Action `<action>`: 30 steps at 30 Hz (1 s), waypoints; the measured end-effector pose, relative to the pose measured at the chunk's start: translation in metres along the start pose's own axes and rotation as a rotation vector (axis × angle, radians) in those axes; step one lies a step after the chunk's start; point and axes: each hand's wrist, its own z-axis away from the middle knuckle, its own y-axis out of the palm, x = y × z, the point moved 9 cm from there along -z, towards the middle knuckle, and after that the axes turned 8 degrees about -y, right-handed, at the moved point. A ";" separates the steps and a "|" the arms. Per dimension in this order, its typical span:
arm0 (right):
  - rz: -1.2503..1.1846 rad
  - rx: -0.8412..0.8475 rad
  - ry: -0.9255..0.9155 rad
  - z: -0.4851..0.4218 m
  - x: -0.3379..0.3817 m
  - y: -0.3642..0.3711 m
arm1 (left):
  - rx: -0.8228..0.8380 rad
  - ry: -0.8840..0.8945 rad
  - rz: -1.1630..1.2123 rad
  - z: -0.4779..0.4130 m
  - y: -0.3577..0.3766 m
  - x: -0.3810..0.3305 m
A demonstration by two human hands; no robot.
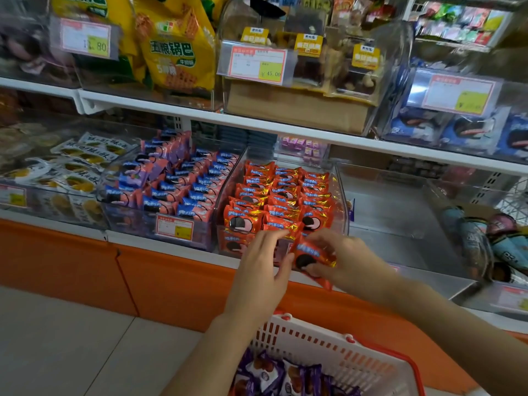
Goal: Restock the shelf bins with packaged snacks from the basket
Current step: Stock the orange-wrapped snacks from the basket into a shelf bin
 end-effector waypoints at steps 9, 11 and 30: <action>0.350 -0.235 0.159 -0.040 -0.033 -0.050 | 0.025 0.035 -0.657 -0.026 0.028 0.029; 0.447 -0.185 0.182 -0.055 -0.036 -0.044 | 0.017 0.045 -0.650 -0.024 0.031 0.033; 0.617 0.022 0.221 -0.100 -0.059 -0.008 | 0.048 0.017 -0.600 -0.021 0.045 0.045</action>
